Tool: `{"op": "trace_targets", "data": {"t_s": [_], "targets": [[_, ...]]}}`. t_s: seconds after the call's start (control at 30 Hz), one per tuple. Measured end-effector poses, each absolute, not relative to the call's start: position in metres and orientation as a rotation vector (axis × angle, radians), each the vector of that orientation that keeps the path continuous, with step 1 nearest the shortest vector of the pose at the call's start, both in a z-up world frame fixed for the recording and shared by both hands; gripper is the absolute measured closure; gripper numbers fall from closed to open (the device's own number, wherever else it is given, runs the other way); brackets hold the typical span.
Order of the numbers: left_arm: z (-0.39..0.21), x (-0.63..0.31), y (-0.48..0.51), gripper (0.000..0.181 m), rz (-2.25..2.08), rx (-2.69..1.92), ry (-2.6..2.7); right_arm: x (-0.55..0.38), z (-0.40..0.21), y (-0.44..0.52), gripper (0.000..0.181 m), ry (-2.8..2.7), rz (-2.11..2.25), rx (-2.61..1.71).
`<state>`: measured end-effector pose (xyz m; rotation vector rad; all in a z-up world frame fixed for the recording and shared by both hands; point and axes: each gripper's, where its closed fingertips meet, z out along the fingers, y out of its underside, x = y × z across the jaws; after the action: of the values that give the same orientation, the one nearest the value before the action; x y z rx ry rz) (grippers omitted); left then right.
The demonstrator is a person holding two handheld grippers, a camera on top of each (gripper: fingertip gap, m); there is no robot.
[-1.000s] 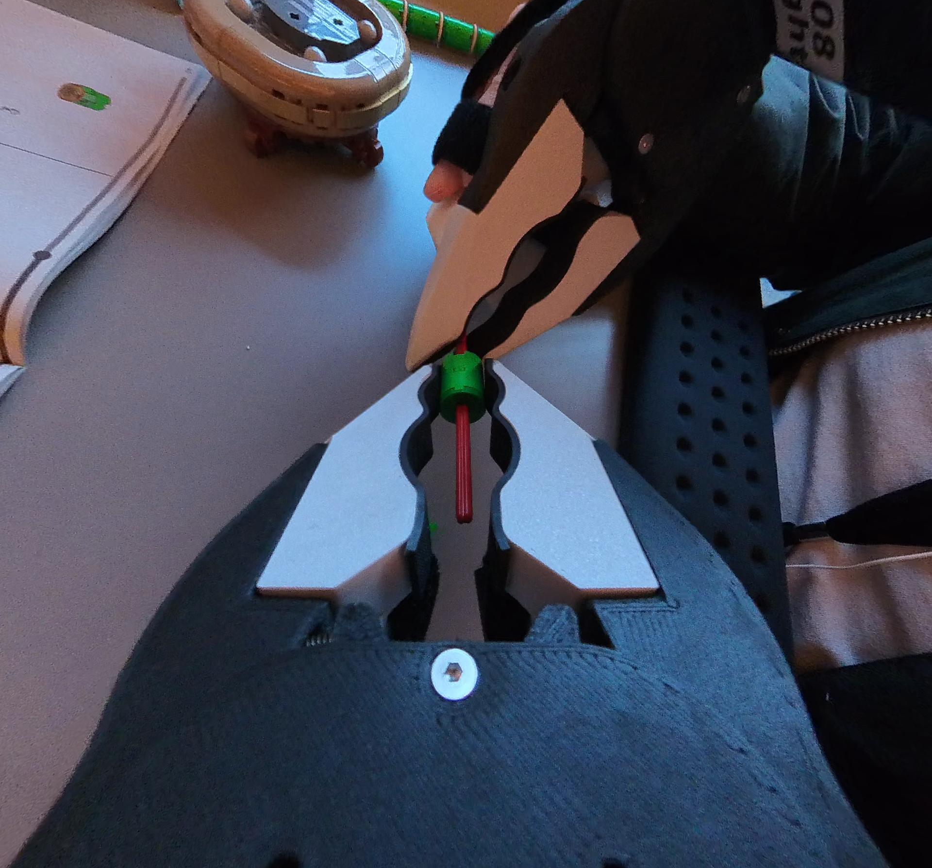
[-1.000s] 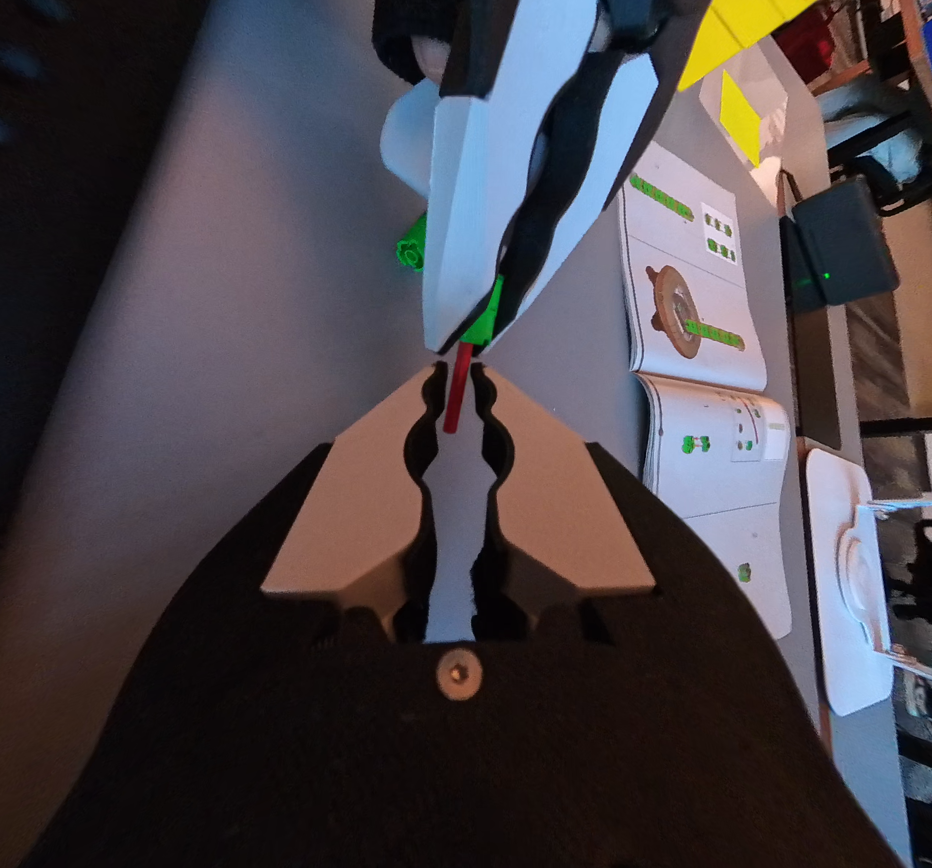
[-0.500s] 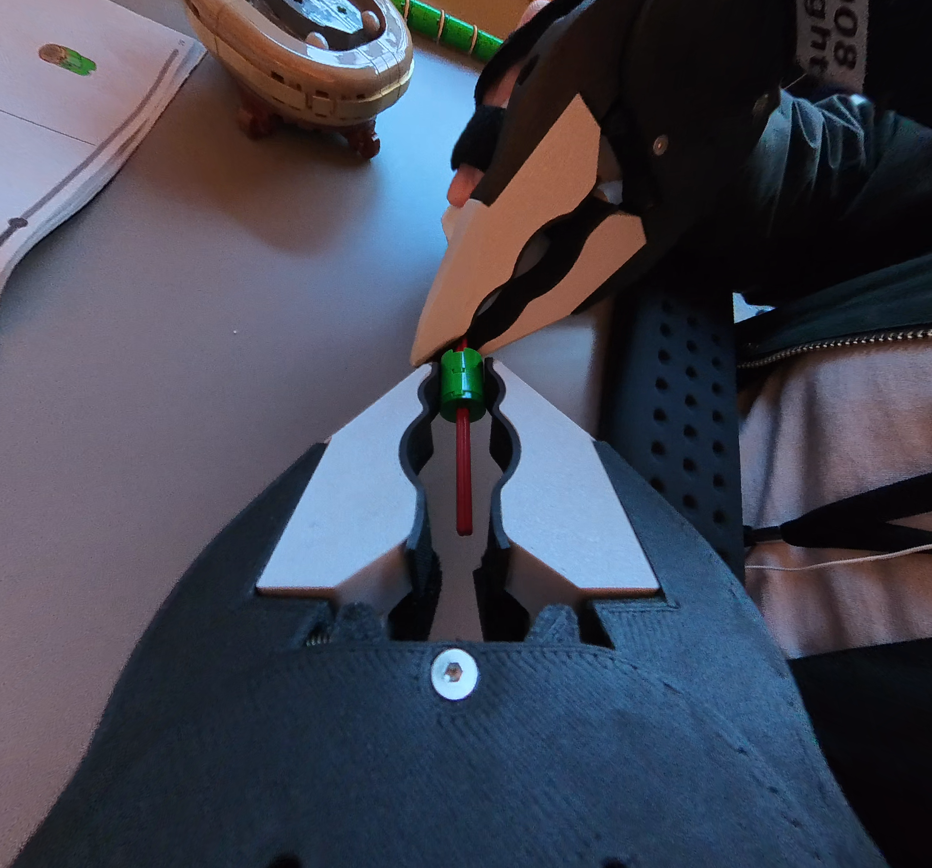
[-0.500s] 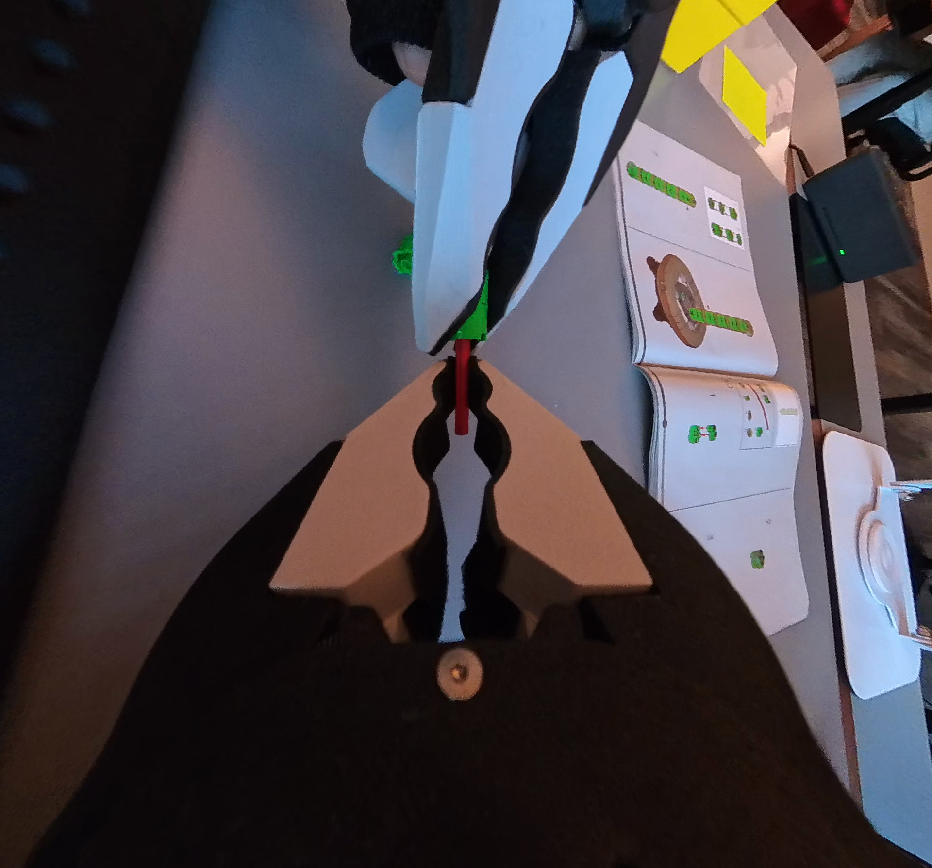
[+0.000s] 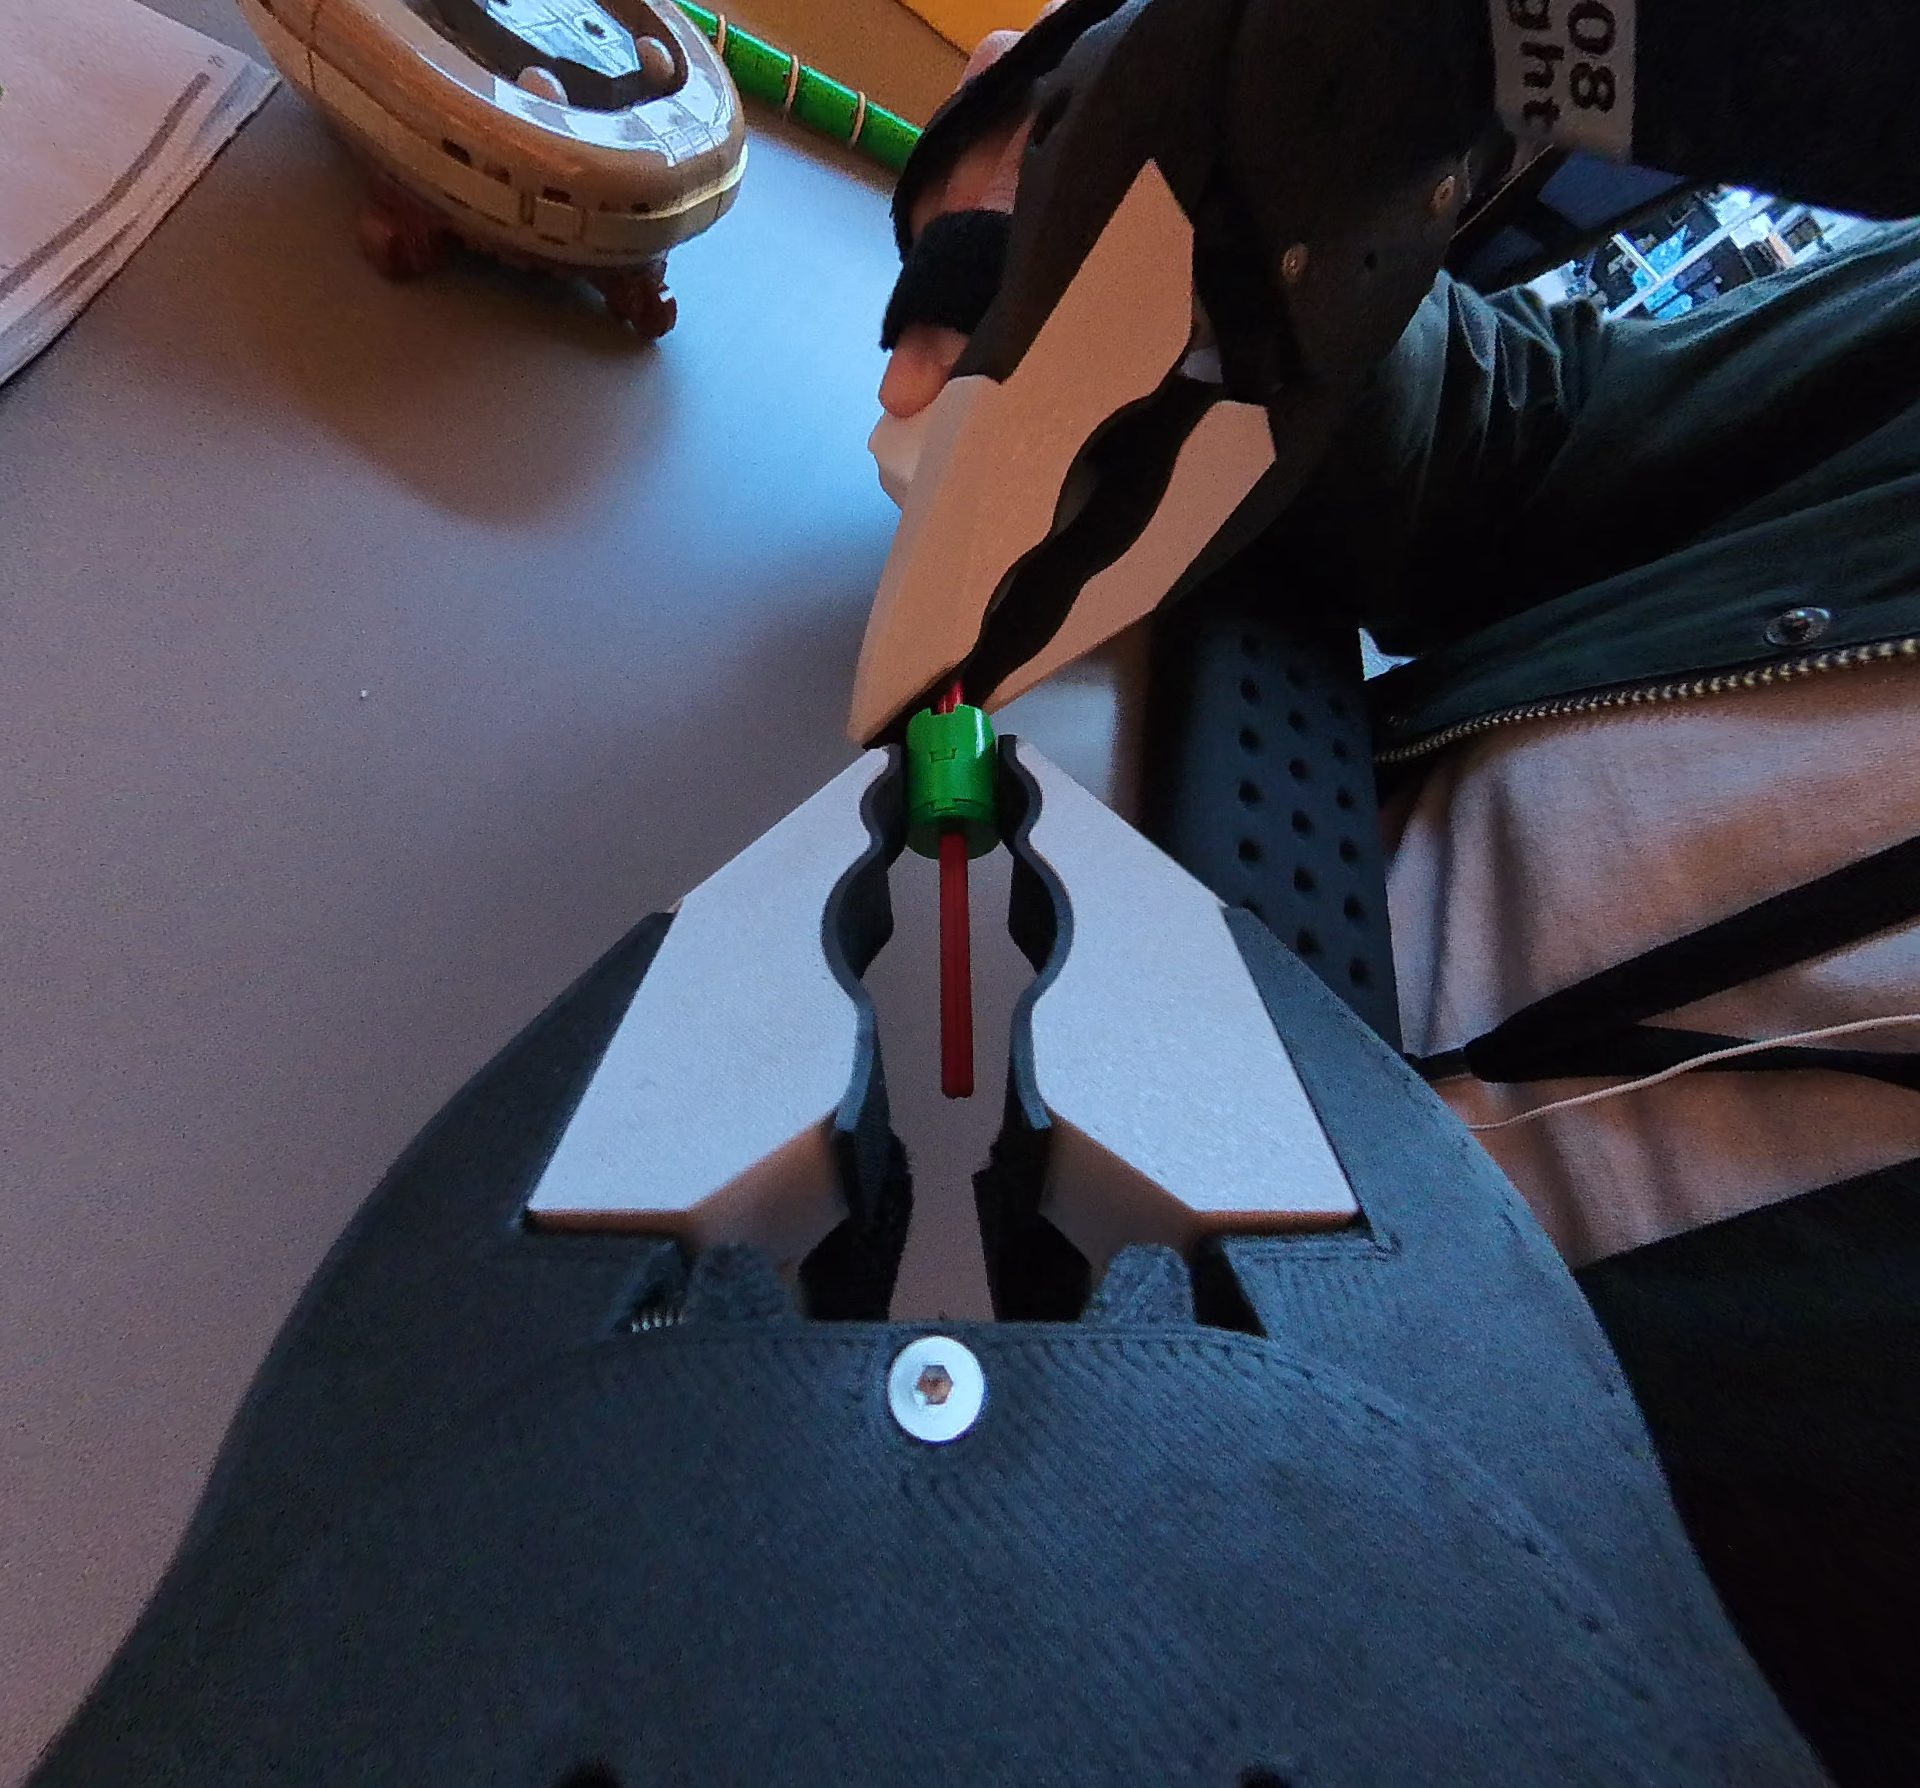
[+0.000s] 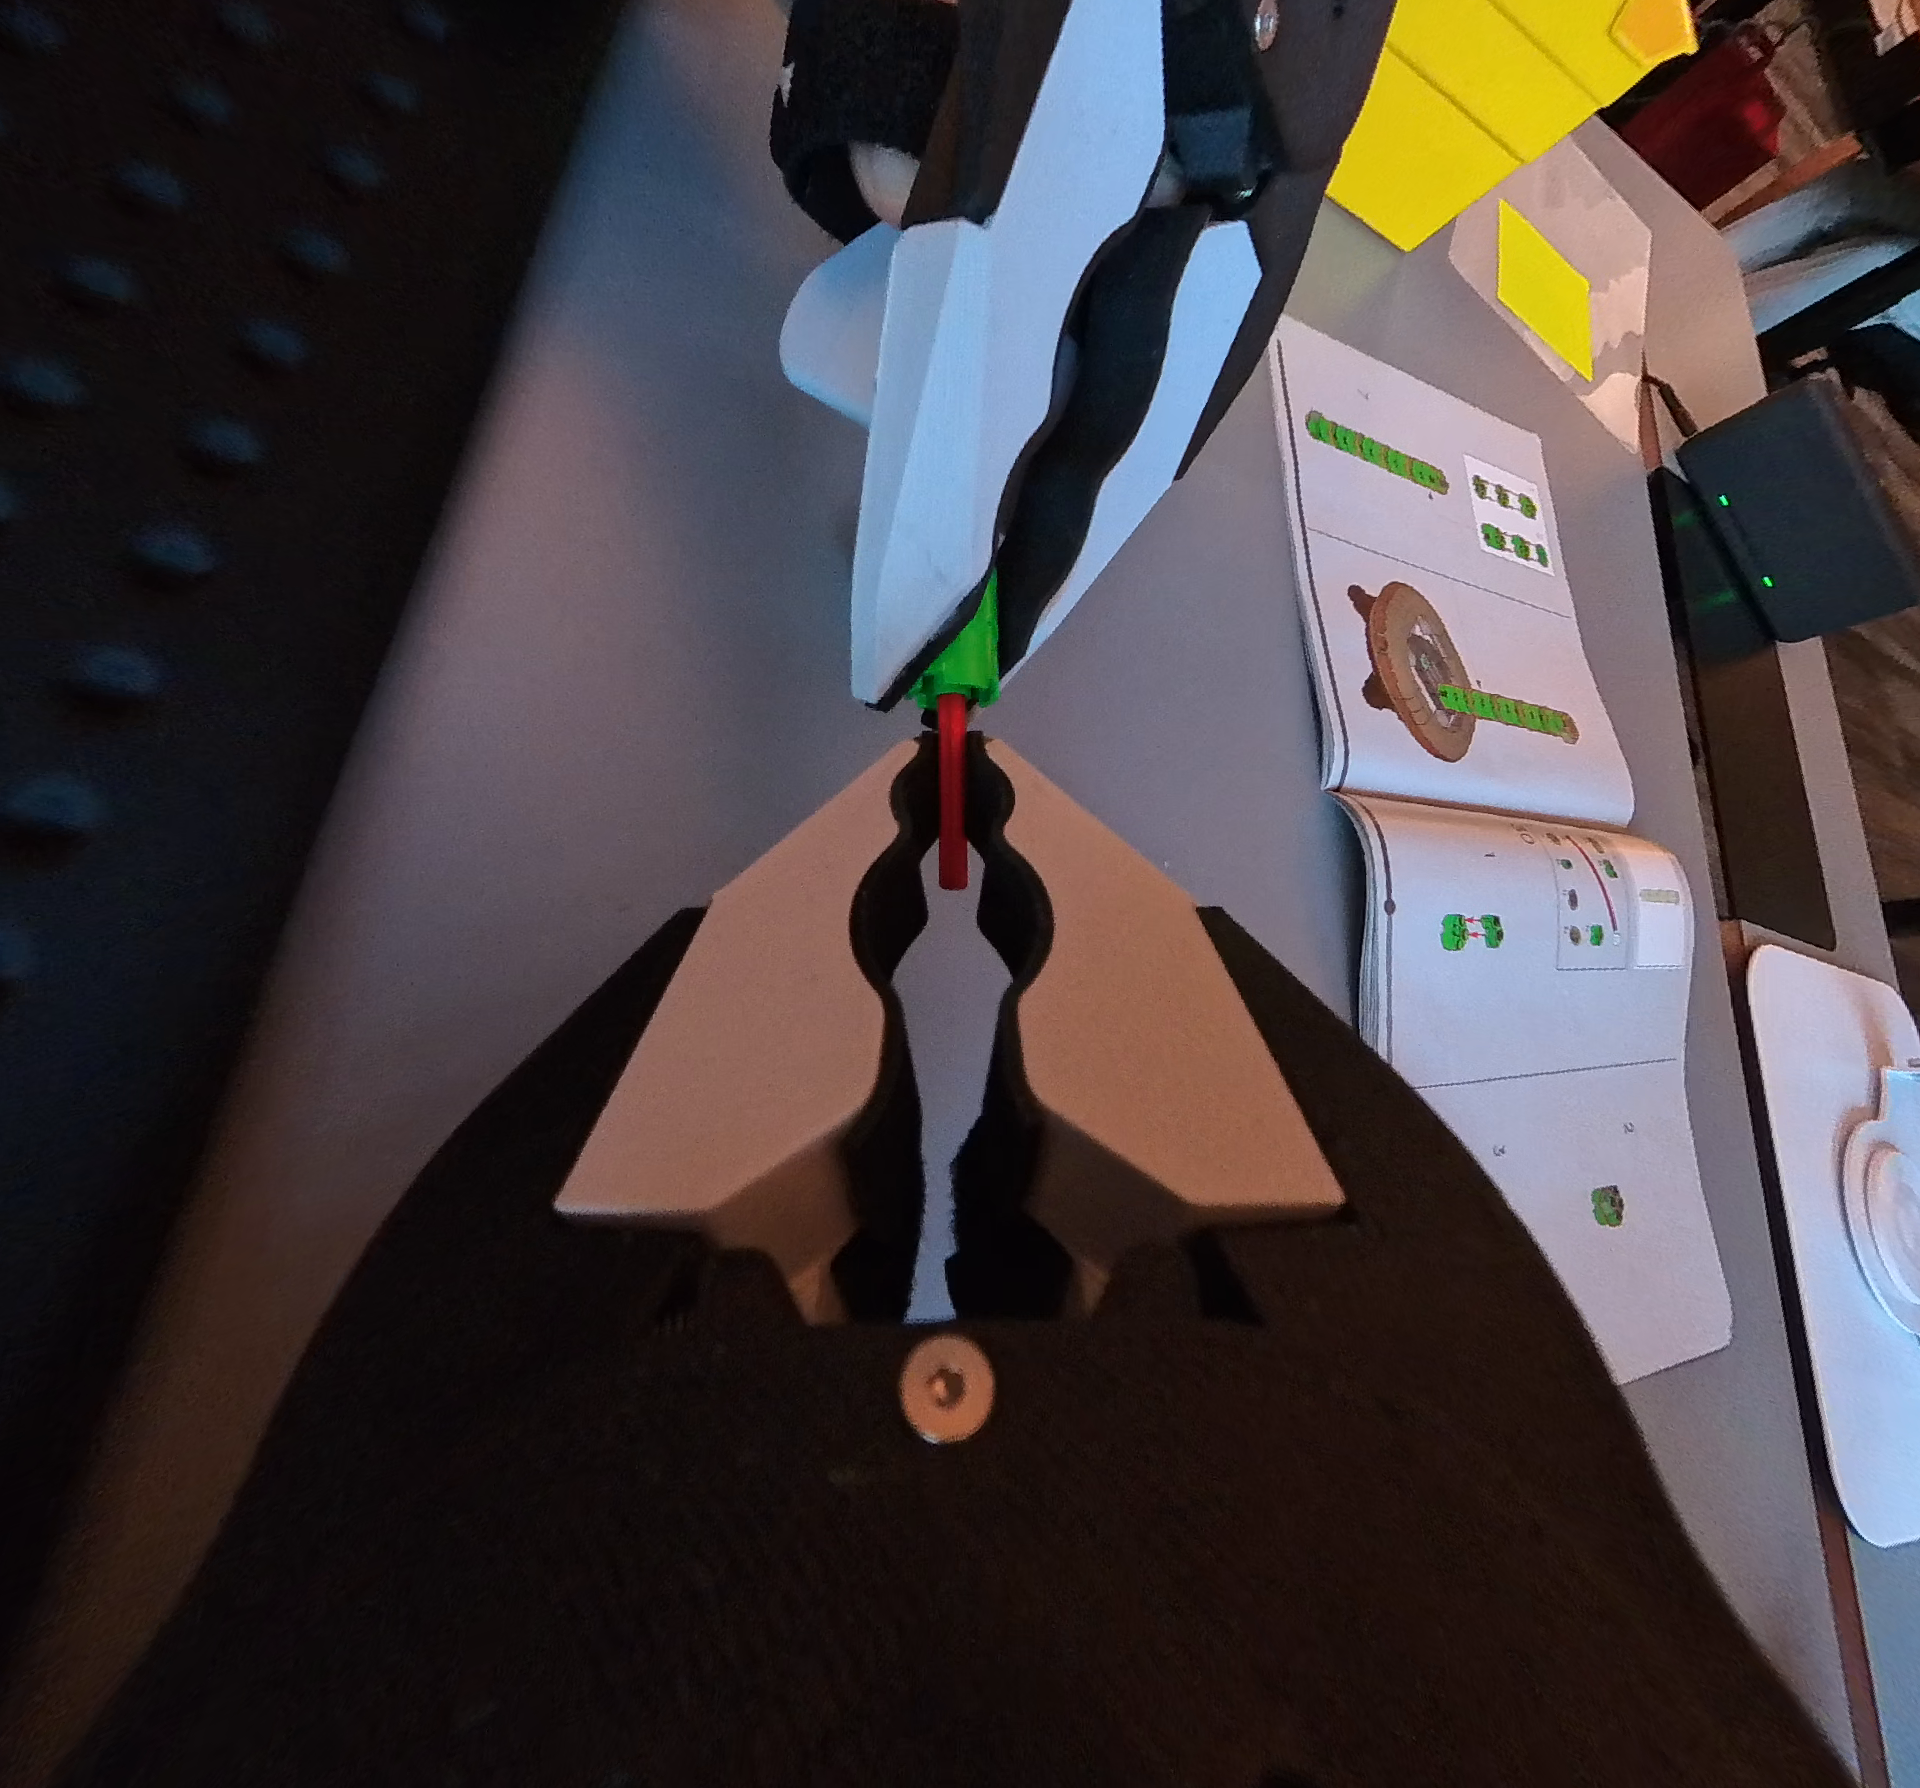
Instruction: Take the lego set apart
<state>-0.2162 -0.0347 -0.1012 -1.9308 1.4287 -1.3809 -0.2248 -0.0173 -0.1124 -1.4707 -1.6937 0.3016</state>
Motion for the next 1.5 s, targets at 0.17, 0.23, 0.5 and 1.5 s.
{"op": "trace_targets", "data": {"t_s": [0.17,0.23,0.5,1.5], "targets": [[-0.1,-0.216,-0.036,0.165,-1.391,-1.927,1.432,-0.224,-0.111,-0.019,0.178,-1.695,0.302,-1.46],[-0.099,-0.217,-0.037,0.166,-1.397,-1.924,1.432,-0.224,-0.109,-0.019,0.178,-1.693,0.307,-1.458],[-0.098,-0.218,-0.037,0.165,-1.405,-1.921,1.43,-0.223,-0.108,-0.02,0.178,-1.69,0.32,-1.455],[-0.057,-0.223,-0.044,0.166,-1.809,-1.74,1.278,-0.229,-0.054,-0.035,0.175,-1.434,0.811,-1.263]]}}
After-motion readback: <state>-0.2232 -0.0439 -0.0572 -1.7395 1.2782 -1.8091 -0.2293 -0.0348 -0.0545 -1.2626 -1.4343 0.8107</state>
